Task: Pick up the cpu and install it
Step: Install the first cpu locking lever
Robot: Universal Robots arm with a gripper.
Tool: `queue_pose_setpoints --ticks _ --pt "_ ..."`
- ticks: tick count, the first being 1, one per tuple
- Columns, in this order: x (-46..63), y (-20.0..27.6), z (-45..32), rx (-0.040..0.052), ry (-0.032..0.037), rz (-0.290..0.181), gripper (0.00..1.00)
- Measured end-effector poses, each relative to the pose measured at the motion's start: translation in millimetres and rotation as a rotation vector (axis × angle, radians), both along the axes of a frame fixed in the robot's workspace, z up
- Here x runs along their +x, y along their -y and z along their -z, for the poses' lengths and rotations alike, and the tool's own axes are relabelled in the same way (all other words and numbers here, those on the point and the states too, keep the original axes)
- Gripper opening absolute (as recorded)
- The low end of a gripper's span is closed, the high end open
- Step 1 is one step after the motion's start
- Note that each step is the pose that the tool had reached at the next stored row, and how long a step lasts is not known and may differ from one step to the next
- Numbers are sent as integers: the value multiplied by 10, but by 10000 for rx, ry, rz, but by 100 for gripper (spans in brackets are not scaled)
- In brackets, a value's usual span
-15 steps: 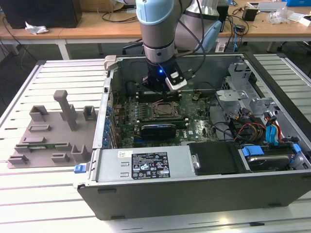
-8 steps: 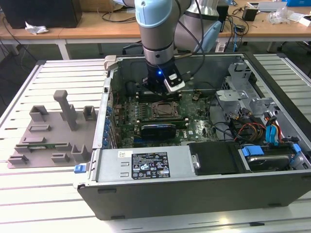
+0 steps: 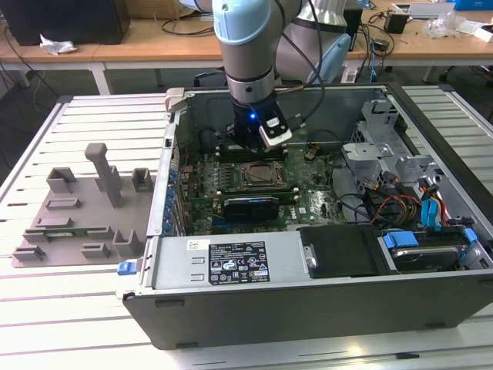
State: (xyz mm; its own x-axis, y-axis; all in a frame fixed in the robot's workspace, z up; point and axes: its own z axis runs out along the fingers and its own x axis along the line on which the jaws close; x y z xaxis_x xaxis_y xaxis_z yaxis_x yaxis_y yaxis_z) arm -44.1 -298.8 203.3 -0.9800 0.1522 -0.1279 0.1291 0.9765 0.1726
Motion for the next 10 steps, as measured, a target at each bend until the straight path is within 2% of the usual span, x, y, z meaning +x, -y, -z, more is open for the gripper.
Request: queue_pose_setpoints --ticks 8,10 --pt "-1 -13 41 -125 212 170 11" --pt "0 -14 43 -130 216 186 11"
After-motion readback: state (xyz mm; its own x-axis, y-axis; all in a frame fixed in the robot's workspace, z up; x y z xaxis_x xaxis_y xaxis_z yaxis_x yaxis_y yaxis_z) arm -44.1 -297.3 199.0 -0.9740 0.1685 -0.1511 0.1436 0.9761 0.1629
